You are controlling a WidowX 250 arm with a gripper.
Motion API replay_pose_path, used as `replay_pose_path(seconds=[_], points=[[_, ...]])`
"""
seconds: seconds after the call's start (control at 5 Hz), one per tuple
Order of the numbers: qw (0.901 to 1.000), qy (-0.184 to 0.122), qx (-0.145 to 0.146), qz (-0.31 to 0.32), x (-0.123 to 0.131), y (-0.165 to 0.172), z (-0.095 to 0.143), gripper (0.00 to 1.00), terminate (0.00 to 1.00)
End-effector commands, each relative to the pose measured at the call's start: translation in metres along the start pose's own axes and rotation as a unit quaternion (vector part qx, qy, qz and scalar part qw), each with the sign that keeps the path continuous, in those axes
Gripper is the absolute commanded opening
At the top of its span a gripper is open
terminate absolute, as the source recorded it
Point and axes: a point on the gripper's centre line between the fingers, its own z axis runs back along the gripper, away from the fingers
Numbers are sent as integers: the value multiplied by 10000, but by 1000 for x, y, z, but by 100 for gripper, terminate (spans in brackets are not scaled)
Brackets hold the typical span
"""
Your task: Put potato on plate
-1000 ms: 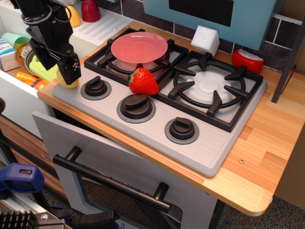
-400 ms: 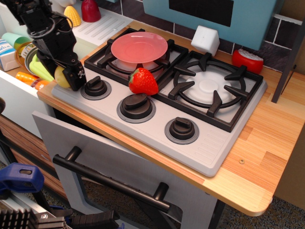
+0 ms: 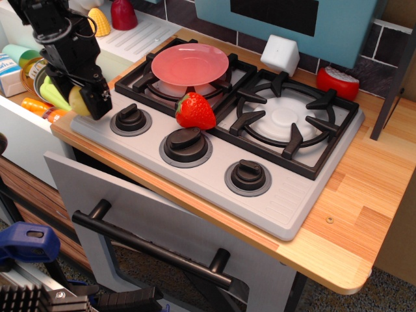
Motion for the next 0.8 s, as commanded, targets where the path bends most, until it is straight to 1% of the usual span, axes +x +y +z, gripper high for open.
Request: replay_pose_path(seconds=[0.0,0.2,0.4,0.6], points=[[9949,-135,688,-722,50,-11,68,0,0],[9913,-202,635,-1131,84,-18,71,0,0],[9859,-289,479,-1574,117,-19,69,0,0],[9822,-423,27,-1828,138,-24,58,0,0]])
